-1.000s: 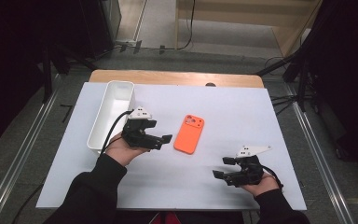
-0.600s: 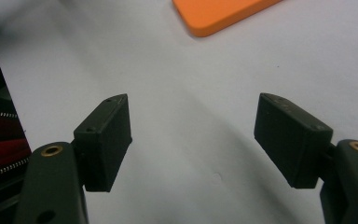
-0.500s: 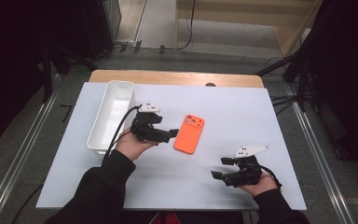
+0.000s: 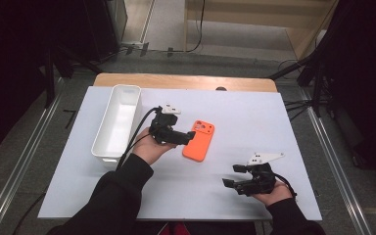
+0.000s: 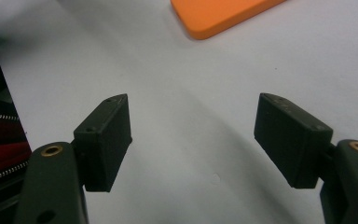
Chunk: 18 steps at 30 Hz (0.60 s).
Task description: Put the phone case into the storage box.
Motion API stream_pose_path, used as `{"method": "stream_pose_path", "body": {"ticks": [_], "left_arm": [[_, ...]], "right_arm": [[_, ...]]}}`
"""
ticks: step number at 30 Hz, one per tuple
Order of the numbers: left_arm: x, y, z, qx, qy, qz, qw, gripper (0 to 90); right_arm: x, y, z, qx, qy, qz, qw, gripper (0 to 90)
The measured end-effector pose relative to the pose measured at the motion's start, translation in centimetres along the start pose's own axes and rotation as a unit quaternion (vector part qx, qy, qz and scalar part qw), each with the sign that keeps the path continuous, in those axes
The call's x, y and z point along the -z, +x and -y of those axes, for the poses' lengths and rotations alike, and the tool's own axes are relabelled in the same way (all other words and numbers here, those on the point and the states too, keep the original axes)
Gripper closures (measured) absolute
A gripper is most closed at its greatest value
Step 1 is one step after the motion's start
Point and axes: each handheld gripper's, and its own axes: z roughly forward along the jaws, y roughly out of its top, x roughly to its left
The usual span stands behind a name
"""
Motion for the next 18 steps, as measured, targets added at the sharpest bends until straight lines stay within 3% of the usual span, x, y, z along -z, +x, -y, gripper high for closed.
{"method": "stream_pose_path", "body": {"ticks": [18], "left_arm": [[-2.8,-1.2,-0.8,0.04,-0.013,-0.019,0.9989,13.7]], "right_arm": [[0.3,-0.2,0.1,-0.003,-0.002,0.004,1.0,26.1]]}}
